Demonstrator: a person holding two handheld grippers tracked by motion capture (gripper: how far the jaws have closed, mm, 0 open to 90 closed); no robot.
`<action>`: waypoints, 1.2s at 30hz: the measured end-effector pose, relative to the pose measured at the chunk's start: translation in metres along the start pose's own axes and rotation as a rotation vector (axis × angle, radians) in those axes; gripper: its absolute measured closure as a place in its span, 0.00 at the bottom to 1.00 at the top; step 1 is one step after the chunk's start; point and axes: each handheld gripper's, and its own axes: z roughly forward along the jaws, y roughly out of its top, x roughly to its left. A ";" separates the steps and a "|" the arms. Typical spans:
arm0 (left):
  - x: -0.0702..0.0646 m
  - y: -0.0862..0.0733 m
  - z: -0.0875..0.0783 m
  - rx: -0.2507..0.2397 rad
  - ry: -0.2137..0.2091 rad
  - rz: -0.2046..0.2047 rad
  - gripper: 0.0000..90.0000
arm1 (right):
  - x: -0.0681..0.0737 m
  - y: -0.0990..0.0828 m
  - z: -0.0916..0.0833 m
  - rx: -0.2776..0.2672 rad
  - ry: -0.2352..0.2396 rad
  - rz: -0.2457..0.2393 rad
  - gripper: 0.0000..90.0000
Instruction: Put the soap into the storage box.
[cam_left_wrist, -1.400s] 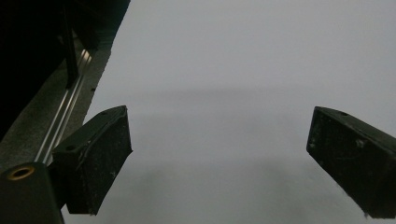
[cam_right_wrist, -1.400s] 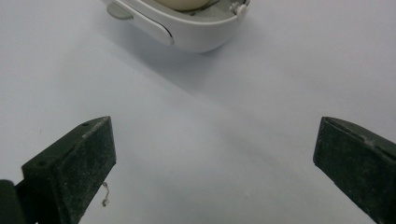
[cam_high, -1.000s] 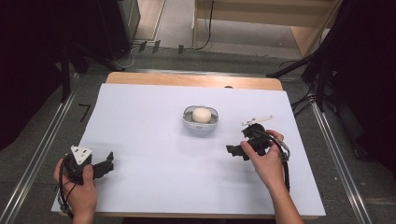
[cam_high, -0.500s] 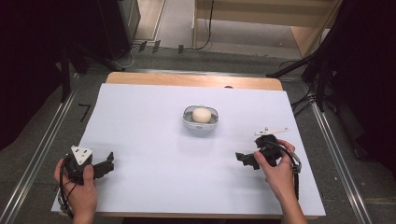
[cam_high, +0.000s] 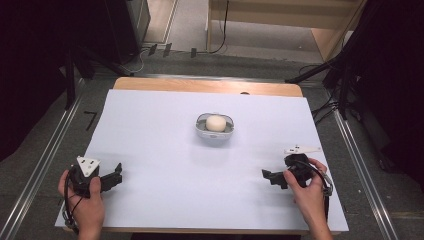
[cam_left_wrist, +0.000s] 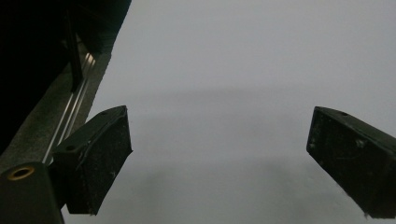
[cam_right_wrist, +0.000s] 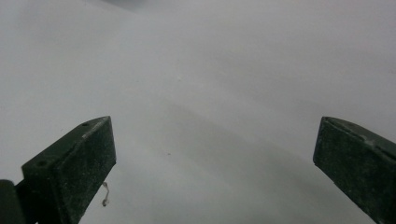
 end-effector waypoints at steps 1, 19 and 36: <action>0.000 0.000 0.000 0.000 0.000 0.001 0.08 | -0.002 -0.002 -0.001 -0.003 -0.002 -0.001 0.00; -0.001 0.000 0.000 -0.001 0.003 0.007 0.08 | -0.036 -0.035 -0.025 -0.054 -0.037 0.056 0.00; -0.003 0.000 0.000 0.002 0.012 0.022 0.08 | -0.068 -0.064 -0.050 -0.085 -0.092 0.113 0.00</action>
